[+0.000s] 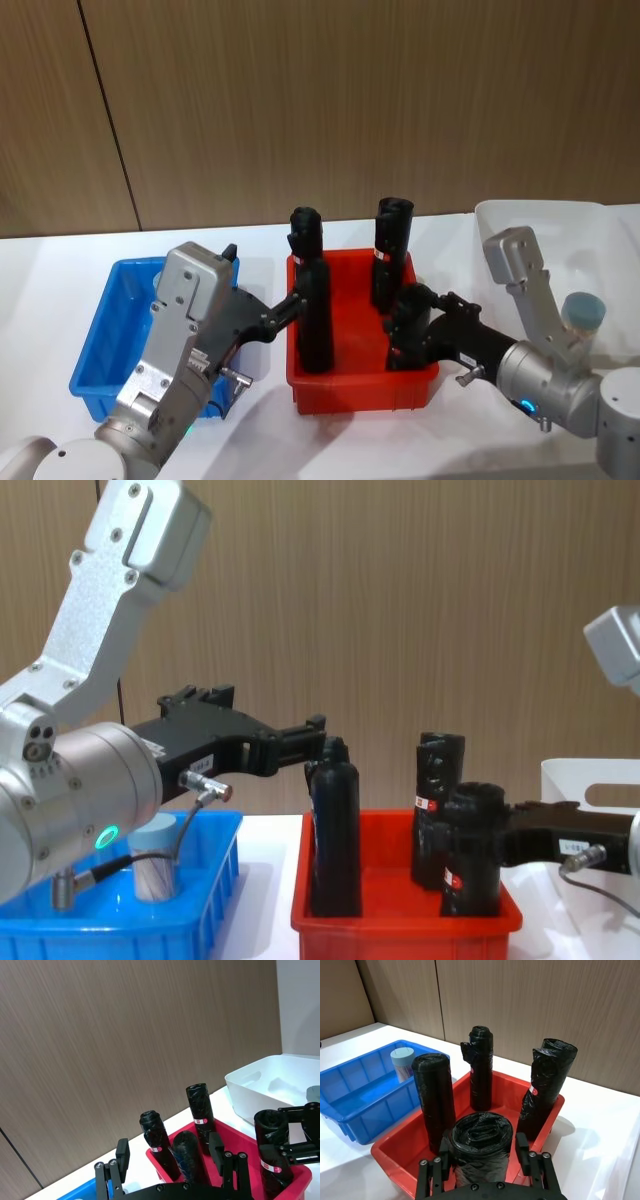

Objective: Pick the cotton swabs from the blue box and place them into the white box.

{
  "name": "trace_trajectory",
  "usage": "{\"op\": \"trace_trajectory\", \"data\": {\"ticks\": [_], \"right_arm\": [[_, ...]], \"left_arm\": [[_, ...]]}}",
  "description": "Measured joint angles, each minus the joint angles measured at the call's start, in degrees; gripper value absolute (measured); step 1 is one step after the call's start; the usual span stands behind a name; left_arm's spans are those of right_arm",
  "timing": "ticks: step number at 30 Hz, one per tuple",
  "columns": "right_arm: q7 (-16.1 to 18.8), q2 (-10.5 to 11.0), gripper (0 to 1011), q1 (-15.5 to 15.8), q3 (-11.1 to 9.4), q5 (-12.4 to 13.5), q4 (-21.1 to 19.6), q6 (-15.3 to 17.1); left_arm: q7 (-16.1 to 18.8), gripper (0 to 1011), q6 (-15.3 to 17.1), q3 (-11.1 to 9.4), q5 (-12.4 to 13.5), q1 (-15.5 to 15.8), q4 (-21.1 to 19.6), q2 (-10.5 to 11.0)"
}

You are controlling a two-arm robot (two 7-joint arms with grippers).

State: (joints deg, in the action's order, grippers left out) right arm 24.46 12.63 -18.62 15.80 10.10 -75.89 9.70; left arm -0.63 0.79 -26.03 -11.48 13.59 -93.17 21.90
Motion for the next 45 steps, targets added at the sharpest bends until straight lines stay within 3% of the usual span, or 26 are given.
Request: {"op": "trace_trajectory", "data": {"ticks": [10, 19, 28, 45], "right_arm": [[0.1, -0.2, 556, -0.5, 0.1, 0.2, 0.5, 0.0], [0.0, 0.0, 499, -0.2, 0.1, 0.9, -1.1, 0.2], [-1.6, 0.6, 461, 0.5, -0.4, 2.3, -5.8, 0.2], [-9.8, 3.0, 419, 1.1, -3.9, 5.4, -15.1, 0.5]], "left_arm": [[0.0, 1004, 0.0, 0.0, 0.0, 0.0, 0.0, 0.0], [0.0, 1004, 0.0, 0.0, 0.0, 0.0, 0.0, 0.0], [0.0, 1004, 0.0, 0.0, 0.0, 0.0, 0.0, 0.0], [0.0, 1004, 0.0, 0.0, 0.0, 0.0, 0.0, 0.0]]}}
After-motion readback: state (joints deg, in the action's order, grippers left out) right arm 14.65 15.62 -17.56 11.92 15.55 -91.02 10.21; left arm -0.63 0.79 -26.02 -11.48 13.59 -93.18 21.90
